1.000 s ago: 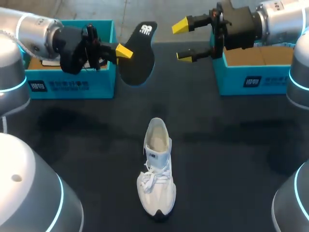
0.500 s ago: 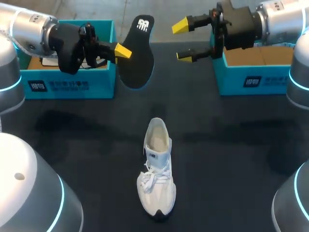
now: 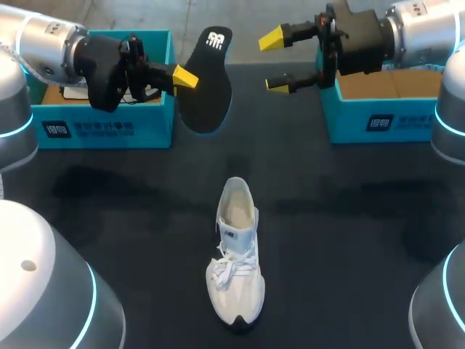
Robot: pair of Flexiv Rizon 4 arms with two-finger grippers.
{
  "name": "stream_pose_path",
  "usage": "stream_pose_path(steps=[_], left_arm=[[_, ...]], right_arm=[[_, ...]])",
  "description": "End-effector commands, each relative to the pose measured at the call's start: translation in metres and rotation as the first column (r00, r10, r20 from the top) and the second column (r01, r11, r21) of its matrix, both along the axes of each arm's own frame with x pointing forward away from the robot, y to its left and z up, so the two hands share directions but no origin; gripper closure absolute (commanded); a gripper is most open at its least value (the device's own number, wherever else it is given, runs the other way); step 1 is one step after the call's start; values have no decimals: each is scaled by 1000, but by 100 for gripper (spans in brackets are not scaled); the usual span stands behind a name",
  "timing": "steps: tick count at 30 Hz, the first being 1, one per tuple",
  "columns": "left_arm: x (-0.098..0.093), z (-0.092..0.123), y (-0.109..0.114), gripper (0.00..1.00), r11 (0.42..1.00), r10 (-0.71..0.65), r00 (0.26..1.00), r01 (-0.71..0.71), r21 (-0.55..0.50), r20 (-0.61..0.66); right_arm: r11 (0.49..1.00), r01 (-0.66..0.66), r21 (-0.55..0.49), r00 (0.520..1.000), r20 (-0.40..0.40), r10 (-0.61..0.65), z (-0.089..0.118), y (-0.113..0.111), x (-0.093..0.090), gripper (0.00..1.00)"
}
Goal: Take the shoe out of the shoebox, open the shoe tongue, remove and reinsert the insole, then place the shoe into the shoebox
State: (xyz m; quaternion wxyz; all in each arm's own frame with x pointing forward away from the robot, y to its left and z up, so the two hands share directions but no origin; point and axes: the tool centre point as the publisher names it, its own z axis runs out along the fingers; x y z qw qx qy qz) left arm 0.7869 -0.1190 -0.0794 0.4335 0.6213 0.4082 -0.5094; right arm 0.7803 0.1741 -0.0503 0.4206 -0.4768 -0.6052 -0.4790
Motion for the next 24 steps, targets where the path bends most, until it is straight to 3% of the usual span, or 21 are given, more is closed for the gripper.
stream_pose_path(steps=[1, 11, 24], left_arm=[[-1, 0, -1, 100, 1000, 25, 998, -26, 9, 56], [3, -2, 1, 100, 998, 68, 988, -66, -15, 135], [8, -4, -4, 100, 996, 91, 982, -89, -20, 168]], right_arm=[[1000, 1, -1, 1000, 0, -1, 0, 1, 0, 0], [1000, -1, -4, 1000, -14, 1, -9, 7, -2, 0], [999, -32, -34, 999, 36, 33, -10, 20, -14, 0]])
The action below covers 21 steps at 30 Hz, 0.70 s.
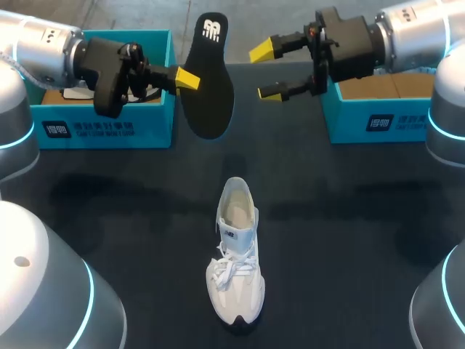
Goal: Take the shoe out of the shoebox, open the shoe tongue, remove and reinsert the insole, then place the shoe into the shoebox
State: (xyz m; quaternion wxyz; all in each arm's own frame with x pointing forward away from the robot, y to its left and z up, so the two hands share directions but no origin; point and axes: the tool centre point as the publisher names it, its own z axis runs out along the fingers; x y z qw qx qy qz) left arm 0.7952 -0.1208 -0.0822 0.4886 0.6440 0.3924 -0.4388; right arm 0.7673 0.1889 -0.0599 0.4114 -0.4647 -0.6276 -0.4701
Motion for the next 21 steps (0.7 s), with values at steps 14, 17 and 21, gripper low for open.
stream_pose_path(steps=[14, 17, 21], left_arm=[[2, -3, -10, 100, 998, 50, 999, -50, -22, -1], [2, -2, -12, 100, 998, 53, 999, -53, -22, 1], [3, -1, -13, 100, 998, 55, 998, -55, -23, 1]], right_arm=[[1000, 7, 17, 1000, 6, -7, -10, 25, -3, 0], [1000, 5, 21, 1000, 9, -6, -13, 30, -3, 0], [1000, 0, 27, 1000, 7, 0, -17, 36, -3, 17]])
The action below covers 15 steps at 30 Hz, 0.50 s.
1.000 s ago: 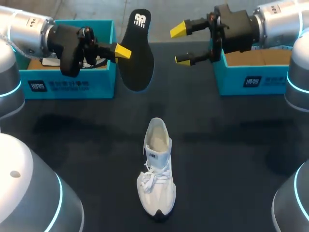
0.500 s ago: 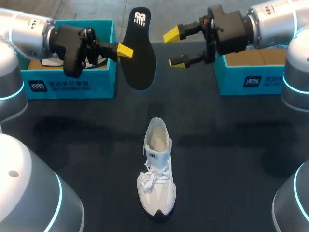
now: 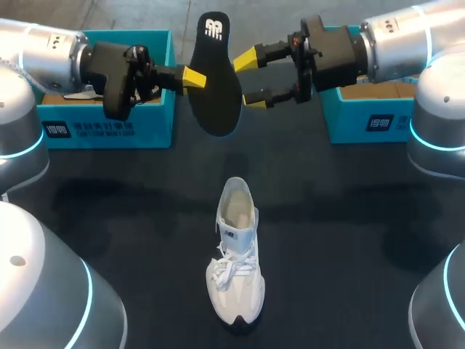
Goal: Take the shoe out of the shoebox, open the shoe tongue, remove and reinsert the insole, then place the shoe into the shoebox
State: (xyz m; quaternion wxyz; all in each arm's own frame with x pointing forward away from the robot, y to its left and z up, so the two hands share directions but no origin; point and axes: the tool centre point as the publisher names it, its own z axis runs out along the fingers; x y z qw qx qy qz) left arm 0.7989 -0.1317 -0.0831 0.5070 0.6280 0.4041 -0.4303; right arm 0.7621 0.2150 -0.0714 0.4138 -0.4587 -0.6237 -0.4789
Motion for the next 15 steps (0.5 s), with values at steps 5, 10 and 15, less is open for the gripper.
stream_pose_path(steps=[5, 10, 15], left_arm=[[1, -1, -5, 100, 1000, 6, 1000, -6, -6, -13], [0, -3, -8, 100, 1000, 5, 1000, -5, -3, -20], [1, -3, -10, 100, 1000, 7, 1000, -7, 1, -22]], right_arm=[[1000, 2, 13, 1000, 3, -2, -8, 12, 1, 35], [1000, 6, 22, 1000, 8, -6, -11, 17, 1, 44], [1000, 5, 23, 1000, 10, -6, -12, 20, 2, 50]])
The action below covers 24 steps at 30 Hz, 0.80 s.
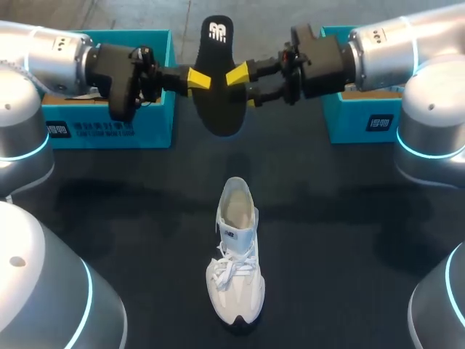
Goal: Take the shoe out of the shoebox, open the shoe tongue, remove and reinsert the insole, then place the shoe into the shoebox
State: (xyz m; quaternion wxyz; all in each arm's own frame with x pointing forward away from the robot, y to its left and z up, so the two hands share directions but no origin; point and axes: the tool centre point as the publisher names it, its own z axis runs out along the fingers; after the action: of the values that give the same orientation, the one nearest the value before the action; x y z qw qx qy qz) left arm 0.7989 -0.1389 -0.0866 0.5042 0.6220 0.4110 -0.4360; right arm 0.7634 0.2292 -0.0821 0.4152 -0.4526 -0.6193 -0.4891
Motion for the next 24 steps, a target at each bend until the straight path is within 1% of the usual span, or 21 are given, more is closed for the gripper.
stream_pose_path(steps=[1, 4, 7, 9, 19, 24], left_arm=[[1, 0, -4, 100, 1000, 3, 1000, -3, 2, 0], [2, 0, -5, 100, 1000, 4, 1000, -4, 4, -1], [3, 0, -5, 100, 1000, 6, 1000, -6, 5, -3], [4, -1, -5, 100, 1000, 8, 1000, -8, 6, -3], [5, -2, -5, 100, 1000, 14, 1000, -14, 4, -12], [5, -2, -5, 100, 1000, 10, 1000, -10, 3, -15]], right_arm=[[1000, 2, -1, 1000, 1, -2, -2, 6, 1, 50], [1000, 3, -1, 1000, 0, -3, -4, 7, 1, 51], [1000, 6, -1, 1000, -1, -6, -5, 7, 1, 58], [1000, 6, -2, 1000, -2, -6, -5, 8, 1, 60], [1000, 7, 0, 1000, 1, -7, -8, 10, 3, 65], [1000, 8, 4, 1000, 2, -8, -9, 10, 4, 71]])
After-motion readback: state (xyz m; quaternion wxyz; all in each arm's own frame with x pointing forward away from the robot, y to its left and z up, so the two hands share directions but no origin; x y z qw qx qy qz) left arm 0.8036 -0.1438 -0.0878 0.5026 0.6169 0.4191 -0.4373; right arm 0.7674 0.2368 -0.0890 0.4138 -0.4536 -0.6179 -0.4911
